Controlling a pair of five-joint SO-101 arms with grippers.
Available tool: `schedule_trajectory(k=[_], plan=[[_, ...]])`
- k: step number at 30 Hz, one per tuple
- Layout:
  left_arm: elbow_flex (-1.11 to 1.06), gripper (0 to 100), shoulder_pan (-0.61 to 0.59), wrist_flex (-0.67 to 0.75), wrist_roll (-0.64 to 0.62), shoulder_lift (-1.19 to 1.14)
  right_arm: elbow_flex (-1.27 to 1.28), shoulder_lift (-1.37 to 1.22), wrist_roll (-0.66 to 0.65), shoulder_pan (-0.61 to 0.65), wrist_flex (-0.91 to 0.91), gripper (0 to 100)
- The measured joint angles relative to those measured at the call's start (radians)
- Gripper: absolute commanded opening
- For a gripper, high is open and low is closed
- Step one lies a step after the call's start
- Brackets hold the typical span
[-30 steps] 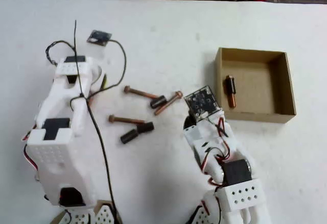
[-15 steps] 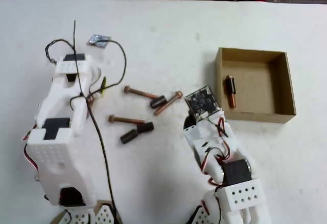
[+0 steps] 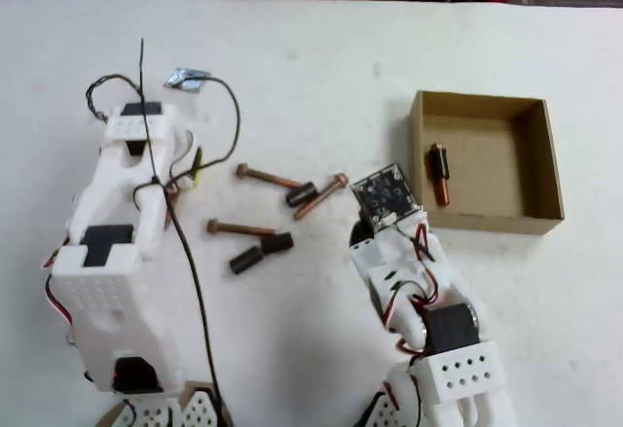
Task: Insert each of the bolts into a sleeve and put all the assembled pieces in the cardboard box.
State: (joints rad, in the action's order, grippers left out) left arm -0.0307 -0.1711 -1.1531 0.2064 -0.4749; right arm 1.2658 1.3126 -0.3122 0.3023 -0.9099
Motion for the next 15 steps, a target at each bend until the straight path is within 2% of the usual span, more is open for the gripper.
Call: schedule_trajectory(k=[8, 15], plan=[[-0.012, 2, 0.018, -0.072, 0.002, 0.213, 0.009, 0.0, 0.0, 0.002, 0.0, 1.7], [-0.124, 2, 0.031, -0.123, 0.092, 0.476, 0.026, 0.0, 0.0, 0.031, 0.029, 1.7]])
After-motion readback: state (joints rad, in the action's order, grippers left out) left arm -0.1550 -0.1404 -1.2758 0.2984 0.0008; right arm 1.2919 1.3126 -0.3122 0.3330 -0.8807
